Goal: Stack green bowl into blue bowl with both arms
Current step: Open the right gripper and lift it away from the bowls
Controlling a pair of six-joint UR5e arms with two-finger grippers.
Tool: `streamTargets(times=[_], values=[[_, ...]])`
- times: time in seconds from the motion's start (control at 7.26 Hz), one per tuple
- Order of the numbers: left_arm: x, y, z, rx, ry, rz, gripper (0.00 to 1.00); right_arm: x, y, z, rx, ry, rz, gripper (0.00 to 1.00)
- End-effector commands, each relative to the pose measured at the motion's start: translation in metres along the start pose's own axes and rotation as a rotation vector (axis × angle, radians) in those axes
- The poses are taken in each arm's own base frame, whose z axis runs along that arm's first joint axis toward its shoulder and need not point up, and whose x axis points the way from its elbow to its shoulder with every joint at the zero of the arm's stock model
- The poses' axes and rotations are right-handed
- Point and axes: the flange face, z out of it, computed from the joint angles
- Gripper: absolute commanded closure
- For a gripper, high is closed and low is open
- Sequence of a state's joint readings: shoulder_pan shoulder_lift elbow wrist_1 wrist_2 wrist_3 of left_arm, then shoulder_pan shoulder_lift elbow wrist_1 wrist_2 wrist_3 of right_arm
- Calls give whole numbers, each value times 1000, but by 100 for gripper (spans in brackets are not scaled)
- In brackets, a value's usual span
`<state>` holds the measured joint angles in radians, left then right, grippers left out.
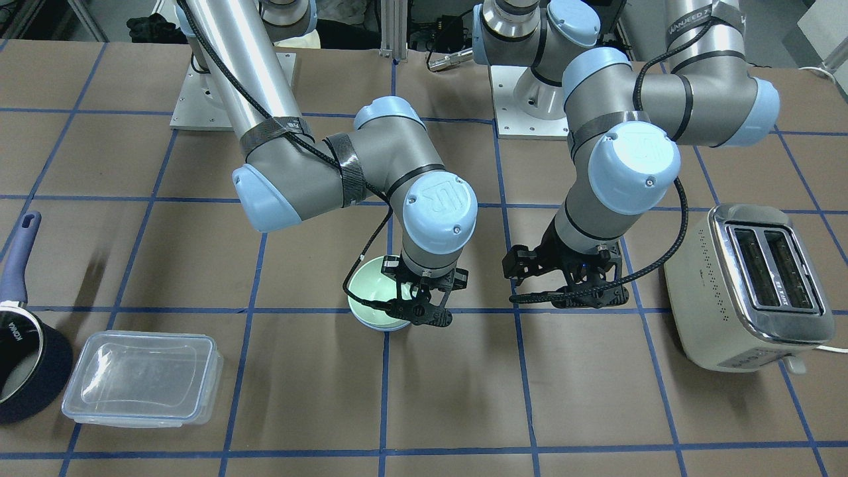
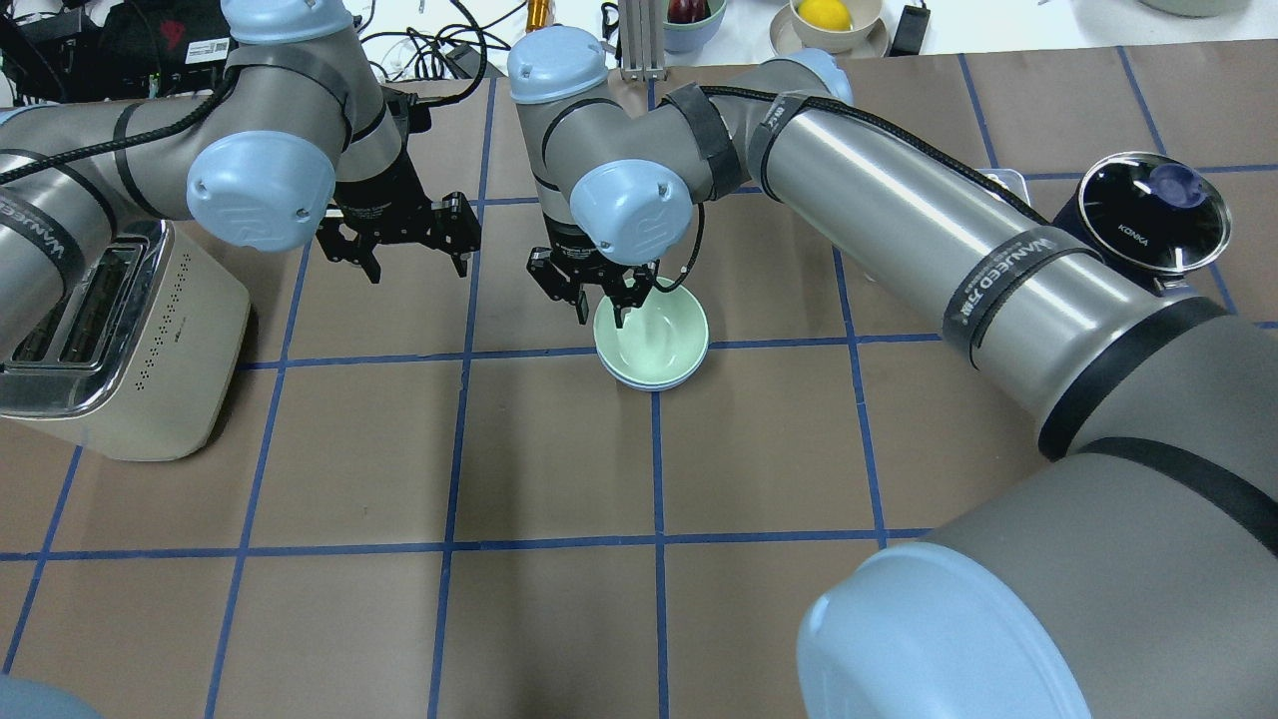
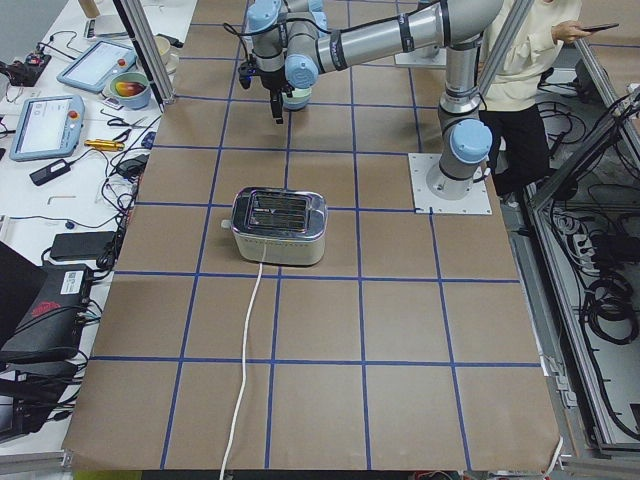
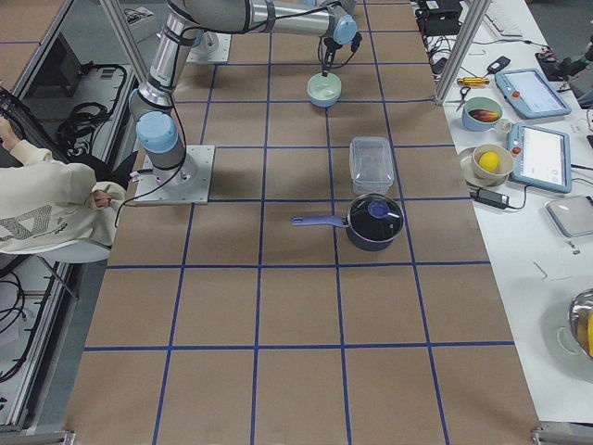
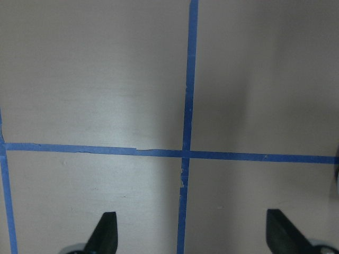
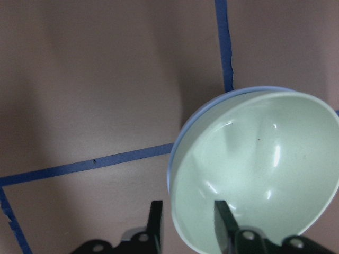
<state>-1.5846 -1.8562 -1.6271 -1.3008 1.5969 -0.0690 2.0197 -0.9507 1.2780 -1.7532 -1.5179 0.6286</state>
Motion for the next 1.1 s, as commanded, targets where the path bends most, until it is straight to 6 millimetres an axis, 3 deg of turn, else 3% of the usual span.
streamTargets(times=[0.0,0.28,0.69,0.96], values=[[0,-1,-2,4,0,0,0,7,9,-30,35,-10,-5,5],[-1,-2,-3,7,-2,-2,0,42,10,-69,89,70,-99,0],[-2,4,-17,33,-18,-6,0,154,-8,-145,56,63,-167,0],[2,27,-39,18,-46,1,0,228,-20,-181,57,50,-202,0]])
